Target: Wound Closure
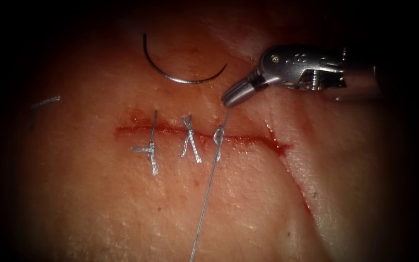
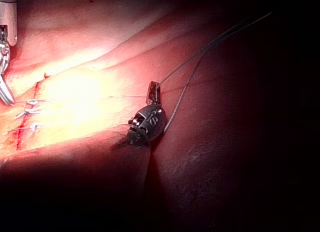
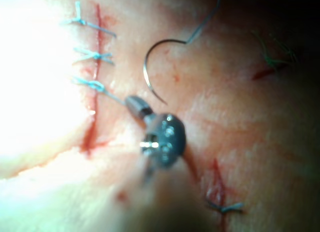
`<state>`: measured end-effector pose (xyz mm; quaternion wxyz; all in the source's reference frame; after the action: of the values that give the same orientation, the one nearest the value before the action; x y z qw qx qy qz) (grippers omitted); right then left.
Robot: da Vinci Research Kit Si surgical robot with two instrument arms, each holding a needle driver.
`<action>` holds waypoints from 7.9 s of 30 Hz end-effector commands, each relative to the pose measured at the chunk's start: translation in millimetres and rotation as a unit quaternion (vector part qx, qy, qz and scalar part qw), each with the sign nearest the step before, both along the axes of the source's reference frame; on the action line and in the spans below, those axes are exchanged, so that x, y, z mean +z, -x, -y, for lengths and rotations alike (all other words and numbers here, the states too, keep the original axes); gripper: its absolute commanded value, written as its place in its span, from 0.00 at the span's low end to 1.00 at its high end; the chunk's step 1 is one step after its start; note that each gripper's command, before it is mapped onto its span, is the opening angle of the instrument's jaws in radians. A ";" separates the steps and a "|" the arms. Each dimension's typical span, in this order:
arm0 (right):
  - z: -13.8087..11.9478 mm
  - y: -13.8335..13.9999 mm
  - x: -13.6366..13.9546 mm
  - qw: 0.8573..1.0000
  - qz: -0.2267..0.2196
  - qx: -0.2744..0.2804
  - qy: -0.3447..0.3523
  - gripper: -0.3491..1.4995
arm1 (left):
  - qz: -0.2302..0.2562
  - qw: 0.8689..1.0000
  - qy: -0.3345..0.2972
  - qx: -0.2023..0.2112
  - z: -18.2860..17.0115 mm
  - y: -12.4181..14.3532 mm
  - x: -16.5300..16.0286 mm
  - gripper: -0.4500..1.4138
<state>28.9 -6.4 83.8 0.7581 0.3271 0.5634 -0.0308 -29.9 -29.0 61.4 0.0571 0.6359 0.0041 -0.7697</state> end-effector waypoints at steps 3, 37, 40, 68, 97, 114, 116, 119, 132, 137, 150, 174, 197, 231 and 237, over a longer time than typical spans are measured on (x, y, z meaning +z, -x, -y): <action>-0.7 -0.4 0.3 1.000 0.003 0.004 0.003 0.00 | 0.001 1.000 -0.001 0.002 1.3 0.2 0.1 0.00; -2.5 0.5 2.0 0.998 0.033 0.049 0.009 0.00 | 0.001 1.000 -0.008 0.006 4.9 -2.2 -0.6 0.00; -1.5 0.3 1.6 0.997 0.034 0.067 0.012 0.00 | -0.001 1.000 -0.015 -0.001 3.2 -2.0 -1.8 0.00; -3.5 10.3 -11.3 0.932 0.131 0.338 -0.010 0.90 | -0.022 0.996 0.071 -0.048 -20.0 -2.2 -11.4 0.00; 6.4 -5.0 -13.7 0.947 0.052 0.317 0.002 0.47 | 0.020 0.995 0.079 -0.055 -34.4 5.5 -7.6 0.00; 8.0 -8.8 -14.5 0.946 0.013 0.325 -0.005 0.40 | 0.049 0.993 0.080 -0.070 -36.3 6.4 -3.4 0.00; 8.1 -9.0 -14.6 0.946 0.002 0.323 -0.004 0.40 | 0.050 0.993 0.082 -0.070 -36.4 6.5 -3.0 0.00; 8.6 -8.7 -15.0 0.947 -0.002 0.321 -0.005 0.40 | 0.051 0.993 0.081 -0.069 -36.6 6.4 -2.1 0.00; 9.3 -6.2 -15.8 0.940 -0.067 0.331 -0.050 0.40 | 0.046 0.994 0.070 -0.068 -35.6 6.5 4.8 0.00; 9.2 -5.7 -15.7 0.930 -0.107 0.339 -0.091 0.44 | 0.043 0.995 0.059 -0.070 -34.8 6.4 7.6 0.00; 9.4 -2.7 -13.8 0.907 -0.132 0.372 -0.149 0.45 | 0.048 0.995 0.051 -0.066 -34.1 5.3 11.3 0.00; 8.7 0.3 -12.6 0.877 -0.161 0.403 -0.207 0.41 | 0.054 0.996 0.047 -0.056 -30.4 2.5 12.8 0.00; 11.9 2.4 -8.6 0.786 -0.021 0.529 -0.320 0.52 | 0.049 0.997 0.041 -0.036 -27.0 3.7 11.5 0.00; 14.2 2.7 -3.9 0.648 0.099 0.623 -0.426 0.47 | 0.025 0.998 0.051 -0.005 -24.8 5.7 13.6 0.00; 14.7 1.8 -2.1 0.648 0.126 0.619 -0.426 0.49 | 0.026 0.998 0.051 -0.003 -24.9 5.7 13.4 0.00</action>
<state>26.3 -20.8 81.2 0.4428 0.1880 0.4821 0.7322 -35.1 -4.1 74.4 0.0864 0.6516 -0.0381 -0.7526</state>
